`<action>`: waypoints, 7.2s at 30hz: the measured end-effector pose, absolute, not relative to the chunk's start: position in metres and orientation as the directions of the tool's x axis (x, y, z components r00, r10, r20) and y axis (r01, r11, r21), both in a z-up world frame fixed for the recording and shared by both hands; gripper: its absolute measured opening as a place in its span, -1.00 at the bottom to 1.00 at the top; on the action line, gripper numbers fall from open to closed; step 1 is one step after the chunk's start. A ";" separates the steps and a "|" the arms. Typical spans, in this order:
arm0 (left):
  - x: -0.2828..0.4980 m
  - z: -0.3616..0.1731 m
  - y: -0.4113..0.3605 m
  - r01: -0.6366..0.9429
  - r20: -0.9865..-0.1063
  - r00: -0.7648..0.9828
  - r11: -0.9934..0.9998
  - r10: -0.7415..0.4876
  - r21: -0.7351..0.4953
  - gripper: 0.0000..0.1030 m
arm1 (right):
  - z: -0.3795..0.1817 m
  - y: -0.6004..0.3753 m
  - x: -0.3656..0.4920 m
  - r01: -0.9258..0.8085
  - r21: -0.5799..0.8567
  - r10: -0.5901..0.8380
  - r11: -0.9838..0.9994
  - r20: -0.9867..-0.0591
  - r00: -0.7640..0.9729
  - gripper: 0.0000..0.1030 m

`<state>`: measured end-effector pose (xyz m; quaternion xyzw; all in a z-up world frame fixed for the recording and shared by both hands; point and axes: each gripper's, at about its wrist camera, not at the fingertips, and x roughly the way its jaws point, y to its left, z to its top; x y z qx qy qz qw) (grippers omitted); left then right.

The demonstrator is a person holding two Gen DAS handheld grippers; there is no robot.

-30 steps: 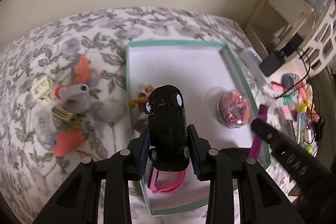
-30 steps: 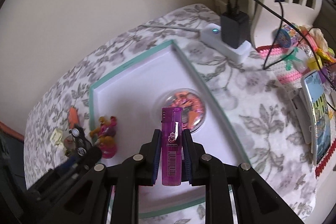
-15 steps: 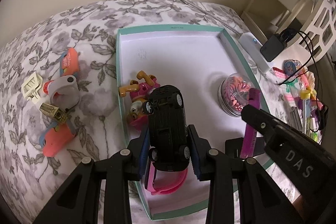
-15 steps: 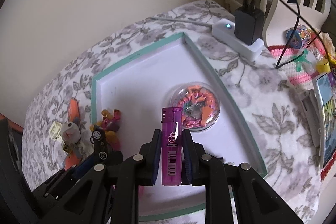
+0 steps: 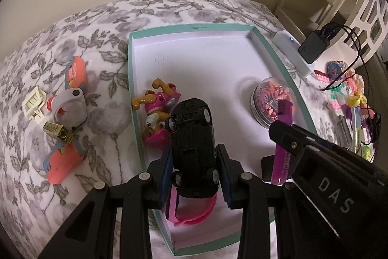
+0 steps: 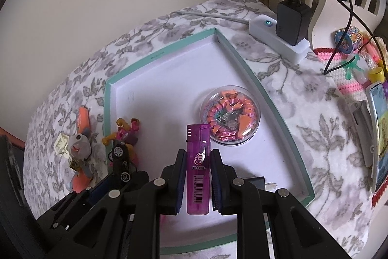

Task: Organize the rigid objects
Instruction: 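Carry the lighter and toy car into the tray and release both, then move both open tools back toward the remaining toys, then grasp the pink-and-blue block with the right tool while the left tool grasps the gold patterned bar, then carry the pink-and-blue block and gold bar into the tray and release both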

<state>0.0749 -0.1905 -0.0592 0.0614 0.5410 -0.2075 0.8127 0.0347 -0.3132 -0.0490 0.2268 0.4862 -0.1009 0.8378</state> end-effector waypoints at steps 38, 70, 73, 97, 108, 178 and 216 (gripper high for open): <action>0.092 -0.037 -0.155 0.282 -0.889 0.408 0.955 -0.210 -0.096 0.26 | -0.021 -0.317 0.027 0.411 0.238 -0.039 0.880 -0.826 0.562 -0.08; 0.133 -0.015 -0.036 -0.021 -0.848 0.512 0.985 -0.138 -0.173 0.91 | -0.029 -0.304 0.030 0.416 0.204 -0.081 0.886 -0.815 0.573 1.00; 0.136 -0.013 -0.021 -0.060 -0.848 0.518 0.984 -0.113 -0.168 0.91 | -0.027 -0.302 0.031 0.412 0.213 -0.073 0.886 -0.812 0.578 1.00; 0.152 -0.051 0.069 -0.271 -0.945 0.325 0.953 -0.045 -0.138 0.91 | -0.008 -0.168 0.093 0.169 0.187 0.061 0.968 -0.826 0.561 1.00; 0.156 -0.072 0.088 -0.329 -0.965 0.261 0.940 0.002 -0.087 0.91 | -0.061 -0.108 0.114 0.087 0.171 0.113 0.981 -0.883 0.456 1.00; 0.186 -0.101 -0.043 -0.027 -0.955 0.298 1.000 -0.007 -0.016 0.50 | -0.089 -0.157 0.097 0.155 0.235 0.174 0.960 -0.927 0.332 -0.11; 0.151 -0.039 -0.024 -0.004 -0.939 0.329 0.994 -0.103 -0.110 -0.70 | -0.054 -0.162 0.096 0.142 0.295 0.220 0.945 -0.893 0.392 -0.12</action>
